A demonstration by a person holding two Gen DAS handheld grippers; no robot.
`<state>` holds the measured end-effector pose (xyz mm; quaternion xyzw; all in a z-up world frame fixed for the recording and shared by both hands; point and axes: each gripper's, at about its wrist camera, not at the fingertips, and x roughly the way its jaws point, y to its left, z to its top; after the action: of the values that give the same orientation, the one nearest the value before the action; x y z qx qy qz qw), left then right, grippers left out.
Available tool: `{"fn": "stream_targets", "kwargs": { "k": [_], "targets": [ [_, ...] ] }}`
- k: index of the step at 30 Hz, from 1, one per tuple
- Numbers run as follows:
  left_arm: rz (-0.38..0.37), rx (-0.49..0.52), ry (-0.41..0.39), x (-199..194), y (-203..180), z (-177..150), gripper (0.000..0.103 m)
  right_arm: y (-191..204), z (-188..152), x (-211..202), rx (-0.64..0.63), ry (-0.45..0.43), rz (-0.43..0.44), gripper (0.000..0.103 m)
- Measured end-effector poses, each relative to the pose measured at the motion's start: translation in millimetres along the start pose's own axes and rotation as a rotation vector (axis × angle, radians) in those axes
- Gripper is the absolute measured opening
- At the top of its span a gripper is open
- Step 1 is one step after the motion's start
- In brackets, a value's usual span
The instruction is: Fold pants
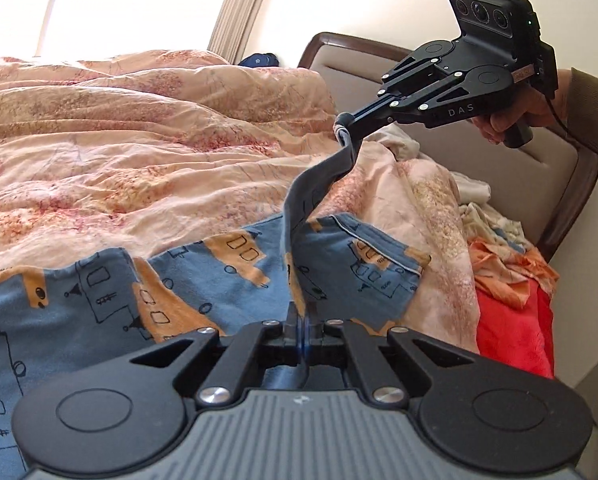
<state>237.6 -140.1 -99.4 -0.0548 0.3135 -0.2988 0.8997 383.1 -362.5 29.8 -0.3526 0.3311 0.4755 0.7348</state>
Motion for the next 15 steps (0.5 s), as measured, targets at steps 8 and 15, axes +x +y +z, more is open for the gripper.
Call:
{"fn": "stream_targets", "kwargs": {
  "k": [8, 15],
  "targets": [
    [0.062, 0.156, 0.123, 22.7, -29.3, -22.9, 0.000, 34.3, -98.8, 5.4, 0.089, 0.038, -0.072, 0.002],
    [0.077, 0.182, 0.144, 24.1, -32.8, -27.3, 0.000, 51.1, -147.8, 9.4, 0.207, 0.024, -0.032, 0.002]
  ]
}}
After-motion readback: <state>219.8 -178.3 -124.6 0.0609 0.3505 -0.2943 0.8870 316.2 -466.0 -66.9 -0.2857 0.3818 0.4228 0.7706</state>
